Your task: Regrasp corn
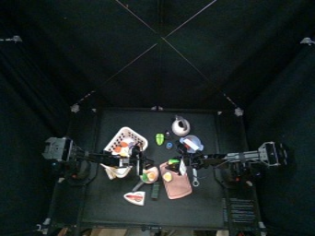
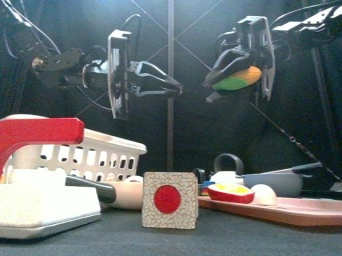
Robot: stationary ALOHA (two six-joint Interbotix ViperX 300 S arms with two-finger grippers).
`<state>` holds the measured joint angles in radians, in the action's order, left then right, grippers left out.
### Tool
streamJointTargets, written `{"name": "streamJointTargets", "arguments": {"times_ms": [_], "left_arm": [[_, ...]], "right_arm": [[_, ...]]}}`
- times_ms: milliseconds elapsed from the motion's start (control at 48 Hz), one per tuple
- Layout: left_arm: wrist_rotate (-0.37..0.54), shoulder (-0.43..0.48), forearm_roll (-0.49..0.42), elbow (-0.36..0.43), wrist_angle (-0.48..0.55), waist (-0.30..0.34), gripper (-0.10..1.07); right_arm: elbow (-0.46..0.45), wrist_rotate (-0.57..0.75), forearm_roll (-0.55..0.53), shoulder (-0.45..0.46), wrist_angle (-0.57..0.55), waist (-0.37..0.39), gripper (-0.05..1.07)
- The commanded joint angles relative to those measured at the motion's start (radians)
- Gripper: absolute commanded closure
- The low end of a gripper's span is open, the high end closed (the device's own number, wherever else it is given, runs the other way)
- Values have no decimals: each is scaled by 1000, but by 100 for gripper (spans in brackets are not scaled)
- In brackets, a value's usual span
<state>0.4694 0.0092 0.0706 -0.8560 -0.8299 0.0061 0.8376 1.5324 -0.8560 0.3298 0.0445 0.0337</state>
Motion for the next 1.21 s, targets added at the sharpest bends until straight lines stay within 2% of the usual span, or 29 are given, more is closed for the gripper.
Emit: {"name": "streamJointTargets", "arguments": {"times_ms": [0, 250, 396, 500, 604, 708, 917, 1188], "left_arm": [[-3, -17, -14, 11, -5, 3, 42], [-48, -15, -198, 29, -5, 8, 37], [-124, 0, -345, 48, -5, 3, 26], [-175, 3, -397, 67, -5, 0, 15], [-190, 2, -380, 94, -2, 0, 7], [-195, 18, -370, 121, 11, -3, 3], [-192, 72, -354, 186, 66, -5, 3], [-193, 110, -270, 229, 178, -29, 3]], "right_arm": [[-9, -6, -18, 25, 6, -5, 35], [14, -18, -206, 18, 9, -41, 35], [8, -23, -230, 2, 12, -84, 35], [9, -23, -268, -20, 12, -123, 35], [6, -23, -321, -49, 12, -161, 35], [-8, -25, -377, -95, 3, -198, 35], [-49, -23, -451, -141, -25, -207, 35], [-63, -23, -449, -138, -87, -207, 35]]}}
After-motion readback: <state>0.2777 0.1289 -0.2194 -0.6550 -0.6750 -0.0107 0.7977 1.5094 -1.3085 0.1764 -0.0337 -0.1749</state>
